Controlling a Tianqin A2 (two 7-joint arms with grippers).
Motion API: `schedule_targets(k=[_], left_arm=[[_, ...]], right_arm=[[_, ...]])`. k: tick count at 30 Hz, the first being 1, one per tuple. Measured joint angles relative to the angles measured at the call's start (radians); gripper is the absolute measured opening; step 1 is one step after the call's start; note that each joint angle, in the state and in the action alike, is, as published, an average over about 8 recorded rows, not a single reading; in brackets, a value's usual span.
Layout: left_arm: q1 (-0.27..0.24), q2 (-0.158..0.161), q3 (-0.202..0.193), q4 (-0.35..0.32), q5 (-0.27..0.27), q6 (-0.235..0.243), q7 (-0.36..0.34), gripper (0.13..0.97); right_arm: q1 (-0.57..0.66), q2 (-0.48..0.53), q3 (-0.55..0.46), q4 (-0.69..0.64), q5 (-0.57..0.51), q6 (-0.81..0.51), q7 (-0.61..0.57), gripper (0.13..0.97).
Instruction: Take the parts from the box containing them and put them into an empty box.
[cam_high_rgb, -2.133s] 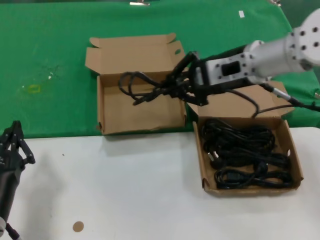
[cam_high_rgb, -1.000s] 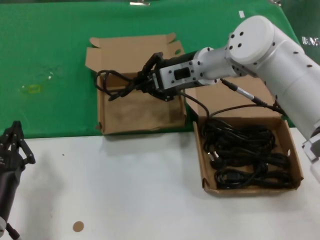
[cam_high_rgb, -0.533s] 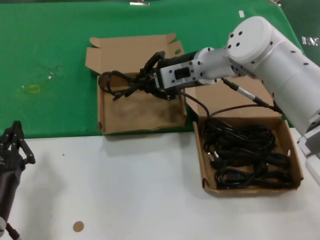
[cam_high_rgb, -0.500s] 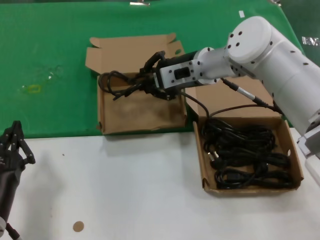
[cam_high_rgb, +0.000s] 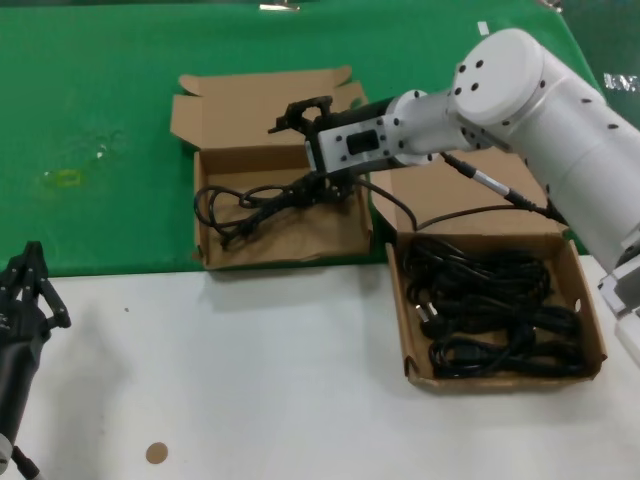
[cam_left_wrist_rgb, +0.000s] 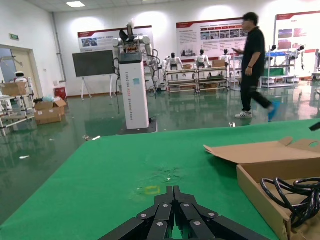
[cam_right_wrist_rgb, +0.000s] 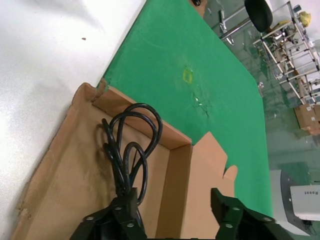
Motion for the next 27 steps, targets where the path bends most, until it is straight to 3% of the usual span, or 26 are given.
schedule_targets(k=[3,20,27], left_arm=[[0.0,0.0,0.0,0.0,0.0,0.0,0.0,0.152],[0.0,0.0,0.0,0.0,0.0,0.0,0.0,0.16],[0.0,0.0,0.0,0.0,0.0,0.0,0.0,0.165]], right_arm=[[-0.002,0.009,-0.002,0.022,-0.005,-0.003,0.018,0.439],[-0.035,0.056,0.0,0.139,-0.016,-0.015,0.103,0.823],[-0.093,0.061,0.028,0.185,0.01,0.023,0.126,0.863]])
